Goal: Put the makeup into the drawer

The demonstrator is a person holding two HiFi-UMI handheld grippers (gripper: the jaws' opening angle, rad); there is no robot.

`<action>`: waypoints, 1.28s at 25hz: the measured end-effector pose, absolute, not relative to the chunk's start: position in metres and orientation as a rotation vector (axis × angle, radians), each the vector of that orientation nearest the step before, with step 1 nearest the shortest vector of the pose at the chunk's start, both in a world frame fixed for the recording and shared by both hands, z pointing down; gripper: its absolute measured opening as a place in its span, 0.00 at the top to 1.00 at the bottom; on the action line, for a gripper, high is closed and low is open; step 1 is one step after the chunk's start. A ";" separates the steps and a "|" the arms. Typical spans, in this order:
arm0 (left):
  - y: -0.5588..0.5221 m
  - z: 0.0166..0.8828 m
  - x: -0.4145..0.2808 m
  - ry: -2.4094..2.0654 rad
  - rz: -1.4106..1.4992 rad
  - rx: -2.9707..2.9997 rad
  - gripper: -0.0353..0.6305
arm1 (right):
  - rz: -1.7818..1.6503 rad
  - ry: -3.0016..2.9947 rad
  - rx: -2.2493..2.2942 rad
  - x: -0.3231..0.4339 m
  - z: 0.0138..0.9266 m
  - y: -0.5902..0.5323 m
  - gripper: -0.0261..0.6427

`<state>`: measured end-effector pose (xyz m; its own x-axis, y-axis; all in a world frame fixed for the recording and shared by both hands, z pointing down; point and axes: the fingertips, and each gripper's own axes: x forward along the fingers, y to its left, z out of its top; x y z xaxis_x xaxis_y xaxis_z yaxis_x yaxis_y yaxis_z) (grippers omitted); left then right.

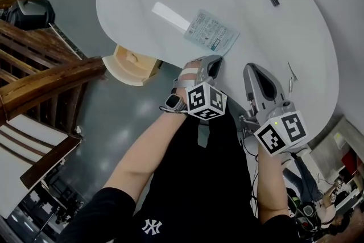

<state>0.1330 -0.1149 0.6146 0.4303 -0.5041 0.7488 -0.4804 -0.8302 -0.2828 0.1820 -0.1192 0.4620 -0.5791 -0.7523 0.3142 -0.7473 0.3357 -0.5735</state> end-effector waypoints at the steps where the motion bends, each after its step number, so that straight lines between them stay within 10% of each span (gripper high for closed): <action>1: -0.116 0.610 0.131 0.925 -1.375 -2.647 0.94 | -1.089 2.561 -1.437 0.181 0.460 -0.119 0.94; 32: -0.125 0.419 0.019 1.484 -0.744 -2.866 0.94 | -0.851 2.717 -1.232 0.081 0.356 -0.128 0.94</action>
<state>0.0193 -0.1249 0.4192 0.5012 -0.7317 0.4619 -0.8077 -0.5871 -0.0536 0.0814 -0.1283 0.3556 -0.6840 -0.7062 0.1831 -0.6843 0.5342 -0.4963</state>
